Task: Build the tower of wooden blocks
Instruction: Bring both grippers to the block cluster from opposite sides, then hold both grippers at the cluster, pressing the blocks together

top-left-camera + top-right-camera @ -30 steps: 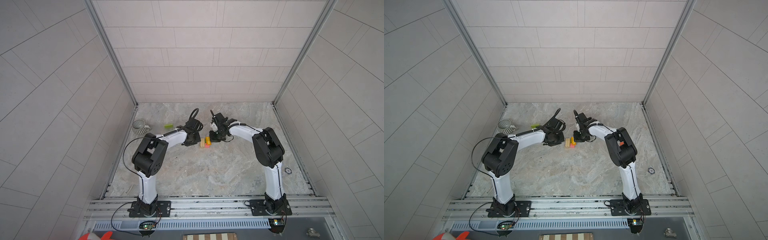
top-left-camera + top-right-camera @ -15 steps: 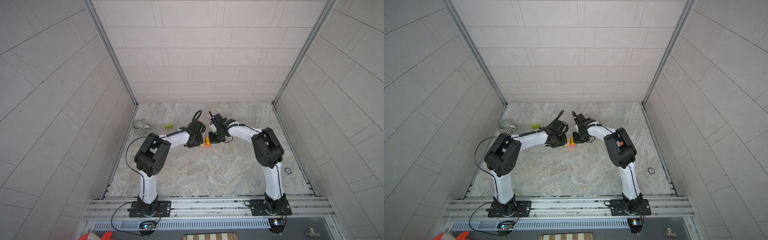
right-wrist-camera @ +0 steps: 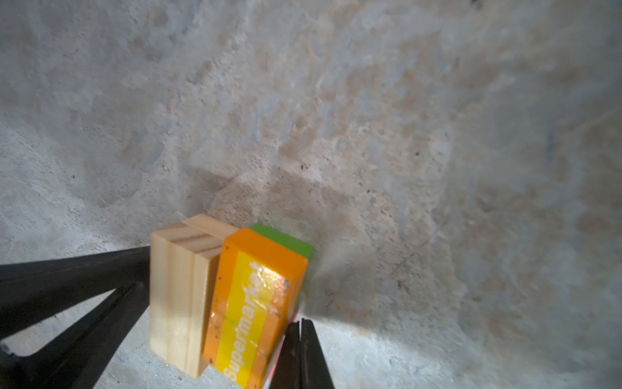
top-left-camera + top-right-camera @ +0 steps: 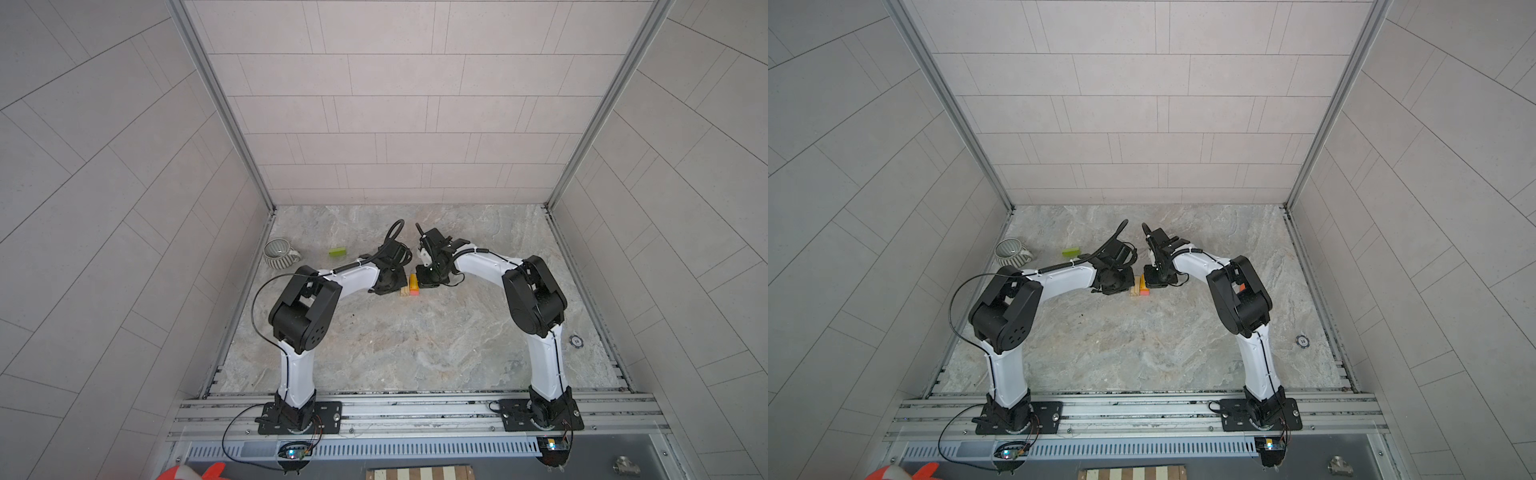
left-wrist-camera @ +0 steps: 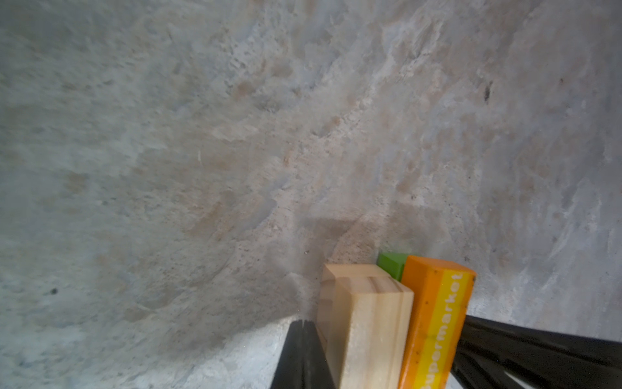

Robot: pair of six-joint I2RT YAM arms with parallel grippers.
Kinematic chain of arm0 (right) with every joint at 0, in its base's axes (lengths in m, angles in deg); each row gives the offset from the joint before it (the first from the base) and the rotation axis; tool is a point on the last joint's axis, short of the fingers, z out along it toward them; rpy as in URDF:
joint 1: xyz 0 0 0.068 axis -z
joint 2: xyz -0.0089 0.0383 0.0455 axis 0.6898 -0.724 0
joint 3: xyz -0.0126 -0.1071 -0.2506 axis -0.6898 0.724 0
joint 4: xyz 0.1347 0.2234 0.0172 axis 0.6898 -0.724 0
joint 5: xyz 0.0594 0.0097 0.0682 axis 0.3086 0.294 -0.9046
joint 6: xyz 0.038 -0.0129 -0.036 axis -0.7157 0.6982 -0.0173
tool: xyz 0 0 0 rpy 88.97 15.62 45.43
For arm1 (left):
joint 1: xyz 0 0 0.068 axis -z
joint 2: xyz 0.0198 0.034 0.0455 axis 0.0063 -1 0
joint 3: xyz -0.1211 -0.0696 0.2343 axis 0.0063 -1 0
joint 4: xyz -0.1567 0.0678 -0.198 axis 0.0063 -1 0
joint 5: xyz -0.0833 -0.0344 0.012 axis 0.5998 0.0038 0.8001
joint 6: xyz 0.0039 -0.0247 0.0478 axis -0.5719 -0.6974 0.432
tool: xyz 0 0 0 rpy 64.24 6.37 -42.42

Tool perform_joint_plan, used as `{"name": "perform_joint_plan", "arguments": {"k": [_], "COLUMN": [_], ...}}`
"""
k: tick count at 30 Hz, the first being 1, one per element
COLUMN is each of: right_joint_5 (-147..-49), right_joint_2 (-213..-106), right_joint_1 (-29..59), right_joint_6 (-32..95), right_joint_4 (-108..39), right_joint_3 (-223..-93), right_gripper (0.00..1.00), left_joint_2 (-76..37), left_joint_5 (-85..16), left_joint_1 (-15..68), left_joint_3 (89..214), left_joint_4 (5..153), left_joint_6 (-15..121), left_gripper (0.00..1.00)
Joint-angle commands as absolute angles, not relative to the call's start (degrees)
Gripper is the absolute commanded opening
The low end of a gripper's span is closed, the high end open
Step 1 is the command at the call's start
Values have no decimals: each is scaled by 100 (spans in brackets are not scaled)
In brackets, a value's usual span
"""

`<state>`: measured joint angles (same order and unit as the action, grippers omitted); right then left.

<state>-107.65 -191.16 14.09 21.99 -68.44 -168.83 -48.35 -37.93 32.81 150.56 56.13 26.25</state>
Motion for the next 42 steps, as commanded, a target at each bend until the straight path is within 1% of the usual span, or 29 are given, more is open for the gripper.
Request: {"name": "perform_joint_plan", "arguments": {"k": [1, 8, 15, 23, 30, 42], "right_joint_5": [-10551, -10100, -10149, -10467, -10901, -11183], "right_joint_2": [-18955, -18813, -18988, -19488, -19856, -19970], "right_joint_1": [1384, 1484, 1673, 1733, 1751, 1742], "right_joint_6": [2260, 2383, 2344, 2188, 2016, 1934], "right_joint_4": [-7098, -7403, -7496, -7505, -7329, -7208], "right_joint_3": [-16994, -17118, -17620, -18227, -18476, -18365], "right_gripper": [0, 0, 0, 0, 0, 0], "left_joint_2": [-4877, -4773, -4687, -4719, -4727, -4739], "left_joint_5": [-3837, -3842, -3867, -3867, -3879, -3851], "left_joint_1": [3306, 3297, 3297, 3279, 3273, 3262], "left_joint_3": [15065, 15079, 15072, 15060, 15057, 15034], "left_joint_4": [5559, 5478, 5443, 5442, 5456, 5497], "left_joint_6": [2606, 2640, 2678, 2724, 2742, 2740], "left_gripper": [0, 0, 0, 0, 0, 0]}}
